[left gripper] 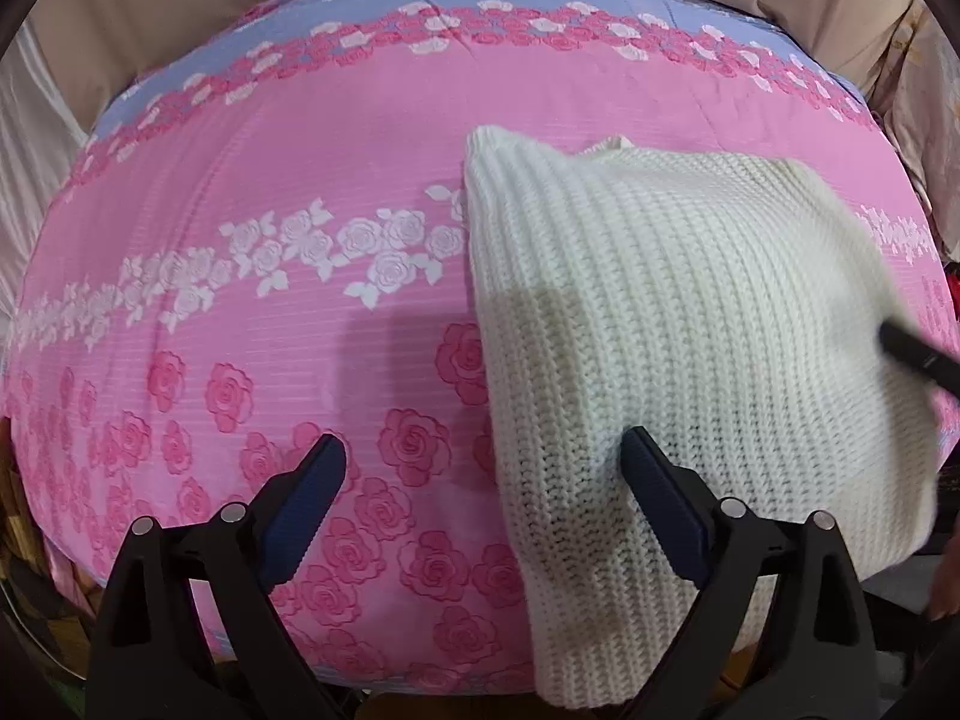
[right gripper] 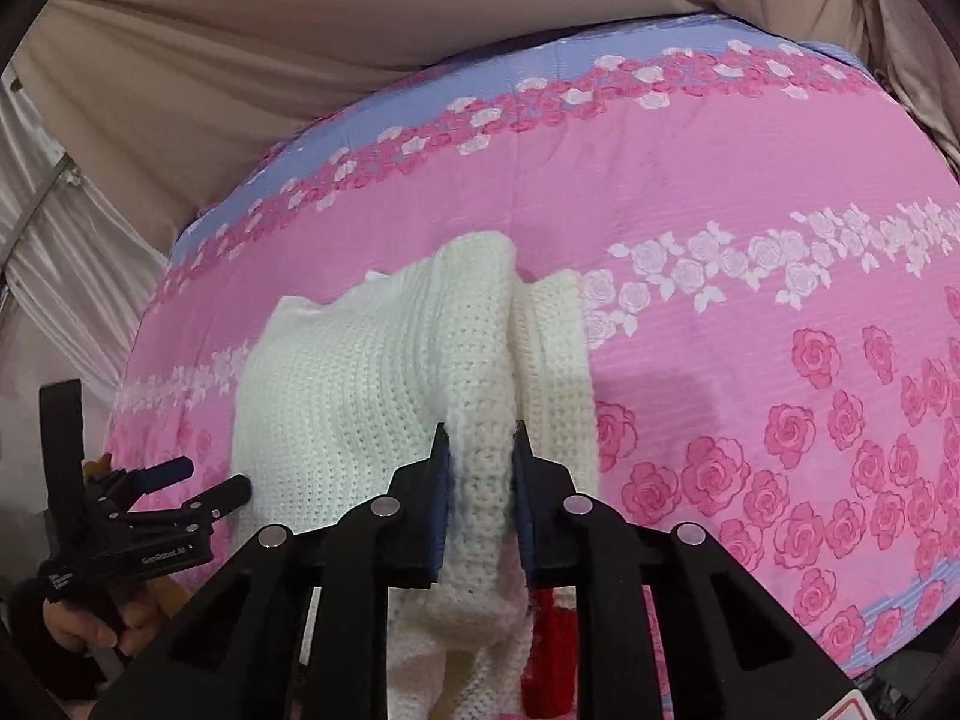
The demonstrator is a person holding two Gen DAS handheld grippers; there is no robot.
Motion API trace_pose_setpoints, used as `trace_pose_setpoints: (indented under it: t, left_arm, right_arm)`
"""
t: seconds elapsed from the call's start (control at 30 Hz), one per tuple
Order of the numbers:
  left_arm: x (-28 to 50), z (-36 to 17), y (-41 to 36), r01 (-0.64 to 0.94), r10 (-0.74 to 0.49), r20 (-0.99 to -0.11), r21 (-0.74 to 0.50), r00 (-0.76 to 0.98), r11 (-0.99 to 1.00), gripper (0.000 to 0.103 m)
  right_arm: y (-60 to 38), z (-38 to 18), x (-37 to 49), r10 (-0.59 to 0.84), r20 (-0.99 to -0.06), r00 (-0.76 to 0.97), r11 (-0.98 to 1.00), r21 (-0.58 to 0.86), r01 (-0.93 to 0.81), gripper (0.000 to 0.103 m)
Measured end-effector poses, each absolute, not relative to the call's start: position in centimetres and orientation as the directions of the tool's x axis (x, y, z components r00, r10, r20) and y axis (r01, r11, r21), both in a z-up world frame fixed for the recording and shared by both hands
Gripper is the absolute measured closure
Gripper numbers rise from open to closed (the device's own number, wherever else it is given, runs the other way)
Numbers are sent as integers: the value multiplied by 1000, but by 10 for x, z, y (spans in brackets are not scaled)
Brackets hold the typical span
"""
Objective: Fold small clothes
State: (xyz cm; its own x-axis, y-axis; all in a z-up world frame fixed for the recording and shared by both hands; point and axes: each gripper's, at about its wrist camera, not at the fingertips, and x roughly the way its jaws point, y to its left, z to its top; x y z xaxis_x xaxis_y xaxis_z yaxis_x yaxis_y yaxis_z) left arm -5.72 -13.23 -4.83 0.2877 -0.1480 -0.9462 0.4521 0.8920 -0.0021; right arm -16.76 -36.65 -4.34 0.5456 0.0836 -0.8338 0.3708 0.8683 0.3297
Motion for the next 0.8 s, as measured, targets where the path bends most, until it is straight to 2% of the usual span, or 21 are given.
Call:
trace_pose_setpoints:
  t: [0.07,0.13,0.23,0.33,0.4,0.47,0.5,0.53,0.57,0.6,0.7,0.77,0.8]
  left_arm:
    - [-57,-53,-135,456,-146,-947,1,287,890,9]
    - [-57,-51,-134,454,-139,-947,7,288,891,9]
    - [-61,-31,-127,452,-154,-939,1,308,892,11]
    - [-69,-12,-124,461,-194,-925,-24,326,887,11]
    - [-72,-17,-127,468,-185,-931,-17,316,883,11]
    - [-74,-38,-131,470,-126,-952,21,280,883,11]
    - [-75,-47,-130,470,-117,-958,20,262,883,10]
    - [-75,-54,-128,466,-126,-962,1,241,885,10]
    - [-76,-55,-124,452,-139,-963,-21,230,892,10]
    - [-77,-53,-121,446,-143,-961,-24,236,895,10]
    - [-78,-39,-112,444,-184,-951,-58,248,894,11]
    - [-76,-37,-109,428,-237,-947,-125,218,895,11]
    - [-74,-39,-108,411,-270,-943,-171,196,895,10]
  right_arm:
    - [-371,-81,-166,100,-880,465,865,308,396,86]
    - [-375,-91,-171,140,-855,500,839,370,398,82]
    - [-376,-62,-175,134,-849,512,826,381,415,79]
    - [-359,-26,-192,100,-843,528,873,330,360,75]
    - [-341,-15,-204,146,-838,526,899,334,283,77]
    - [-329,-29,-210,157,-867,474,919,303,251,79]
    - [-324,-44,-210,133,-891,435,932,261,249,85]
    - [-324,-66,-211,72,-926,371,945,182,270,87]
    - [-329,-84,-214,51,-942,332,944,154,293,84]
    - [-336,-90,-222,86,-932,353,923,208,324,80]
    - [-344,-71,-231,116,-910,397,892,271,361,79]
    - [-343,-53,-232,95,-894,438,897,268,351,69]
    - [-346,-46,-231,90,-884,458,895,273,352,53]
